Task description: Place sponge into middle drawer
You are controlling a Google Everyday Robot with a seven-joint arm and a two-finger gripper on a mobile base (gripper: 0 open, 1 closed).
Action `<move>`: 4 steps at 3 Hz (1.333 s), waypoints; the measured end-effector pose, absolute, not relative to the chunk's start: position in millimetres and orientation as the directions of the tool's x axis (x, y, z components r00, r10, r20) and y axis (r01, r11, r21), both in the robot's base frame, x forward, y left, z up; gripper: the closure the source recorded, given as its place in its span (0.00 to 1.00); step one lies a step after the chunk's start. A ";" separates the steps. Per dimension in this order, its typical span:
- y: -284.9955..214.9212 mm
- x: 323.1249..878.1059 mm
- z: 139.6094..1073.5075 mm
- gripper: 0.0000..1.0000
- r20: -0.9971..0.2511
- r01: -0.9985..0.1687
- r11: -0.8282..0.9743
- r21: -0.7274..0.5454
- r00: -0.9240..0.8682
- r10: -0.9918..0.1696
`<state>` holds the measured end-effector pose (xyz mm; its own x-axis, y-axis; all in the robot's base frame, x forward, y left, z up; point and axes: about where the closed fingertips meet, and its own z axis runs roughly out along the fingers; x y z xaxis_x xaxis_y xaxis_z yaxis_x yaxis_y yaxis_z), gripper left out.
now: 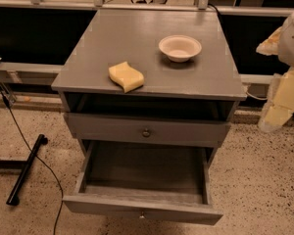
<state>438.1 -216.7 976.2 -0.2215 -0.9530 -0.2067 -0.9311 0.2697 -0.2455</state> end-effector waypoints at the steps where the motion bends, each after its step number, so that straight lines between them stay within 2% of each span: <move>1: -216.7 438.1 976.2 0.00 -0.207 -0.931 0.270 -0.246 -0.221 -0.953; 3: -150.8 567.0 972.9 0.00 -0.284 -0.906 0.233 -0.352 -0.134 -0.949; 4: -95.1 626.9 955.6 0.00 -0.334 -0.918 0.182 -0.352 -0.058 -0.941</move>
Offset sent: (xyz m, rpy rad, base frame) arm 0.1172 0.0497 -0.0035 0.0722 -0.1319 0.0171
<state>626.9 -95.1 955.6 -0.0582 -0.9407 -0.3343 -0.9180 0.1820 -0.3524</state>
